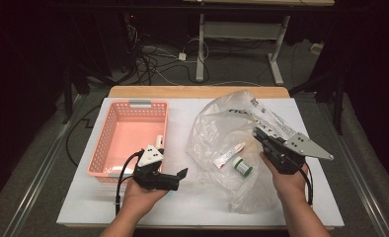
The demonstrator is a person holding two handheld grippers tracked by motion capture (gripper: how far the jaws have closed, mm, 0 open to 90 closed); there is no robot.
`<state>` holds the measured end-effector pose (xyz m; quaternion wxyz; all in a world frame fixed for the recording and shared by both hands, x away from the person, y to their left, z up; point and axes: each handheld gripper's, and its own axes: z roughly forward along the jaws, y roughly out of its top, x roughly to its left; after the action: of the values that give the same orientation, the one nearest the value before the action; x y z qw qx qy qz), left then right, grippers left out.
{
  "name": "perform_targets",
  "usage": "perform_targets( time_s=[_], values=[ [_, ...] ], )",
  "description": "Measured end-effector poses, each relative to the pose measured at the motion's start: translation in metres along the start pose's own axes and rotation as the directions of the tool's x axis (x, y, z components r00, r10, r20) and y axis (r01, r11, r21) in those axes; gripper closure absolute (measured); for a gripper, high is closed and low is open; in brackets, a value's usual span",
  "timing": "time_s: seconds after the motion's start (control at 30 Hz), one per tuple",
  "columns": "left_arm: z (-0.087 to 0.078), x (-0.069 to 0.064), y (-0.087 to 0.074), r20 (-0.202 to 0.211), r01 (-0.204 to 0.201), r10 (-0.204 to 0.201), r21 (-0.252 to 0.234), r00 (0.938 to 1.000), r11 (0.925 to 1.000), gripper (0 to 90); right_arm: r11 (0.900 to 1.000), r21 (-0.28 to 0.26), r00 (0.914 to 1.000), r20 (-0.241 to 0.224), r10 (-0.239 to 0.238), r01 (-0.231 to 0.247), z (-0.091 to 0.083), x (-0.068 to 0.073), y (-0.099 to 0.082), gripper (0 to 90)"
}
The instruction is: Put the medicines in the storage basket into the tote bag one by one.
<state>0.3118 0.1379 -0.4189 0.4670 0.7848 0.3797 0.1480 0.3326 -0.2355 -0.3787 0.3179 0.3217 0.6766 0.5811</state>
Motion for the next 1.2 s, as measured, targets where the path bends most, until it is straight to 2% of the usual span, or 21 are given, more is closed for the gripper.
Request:
perform_targets(
  time_s=[0.13, 0.23, 0.4, 0.53, 0.67, 0.93, 1.2],
  values=[
    [-0.006, 0.009, -0.001, -0.035, 0.004, -0.004, -0.001, 0.9994, 1.0, 0.0, 1.0, 0.0, 1.0, 0.0, 0.0, 0.0, 0.0, 0.0, 0.0, 90.0],
    [-0.011, 0.019, -0.002, -0.058, 0.024, -0.024, -0.004, 0.998, 0.9997, 0.0, 1.0, 0.0, 1.0, 0.001, 0.0, 0.0, -0.001, -0.001, 0.0, 90.0],
    [-0.022, 0.032, -0.004, -0.098, 0.051, -0.052, -0.02, 0.9938, 0.9985, 0.0, 1.0, -0.008, 1.0, 0.002, -0.004, 0.004, -0.001, -0.002, 0.001, 90.0],
    [-0.029, 0.043, -0.007, -0.139, 0.056, -0.058, -0.019, 0.9886, 0.9983, 0.0, 1.0, -0.007, 1.0, 0.001, -0.005, 0.005, -0.001, -0.002, 0.001, 90.0],
    [-0.035, 0.055, -0.01, -0.157, 0.083, -0.087, -0.027, 0.9837, 0.9962, 0.0, 1.0, -0.006, 1.0, 0.001, -0.005, 0.005, -0.001, -0.002, 0.001, 90.0],
    [-0.045, 0.068, -0.015, -0.193, 0.104, -0.107, -0.025, 0.9754, 0.9942, 0.0, 1.0, -0.002, 1.0, 0.005, -0.001, 0.001, -0.002, -0.003, 0.0, 90.0],
    [-0.045, 0.071, -0.014, -0.19, 0.113, -0.115, -0.021, 0.975, 0.9933, 0.0, 1.0, -0.002, 1.0, 0.006, -0.001, 0.001, -0.001, -0.002, 0.0, 90.0]
  ],
)
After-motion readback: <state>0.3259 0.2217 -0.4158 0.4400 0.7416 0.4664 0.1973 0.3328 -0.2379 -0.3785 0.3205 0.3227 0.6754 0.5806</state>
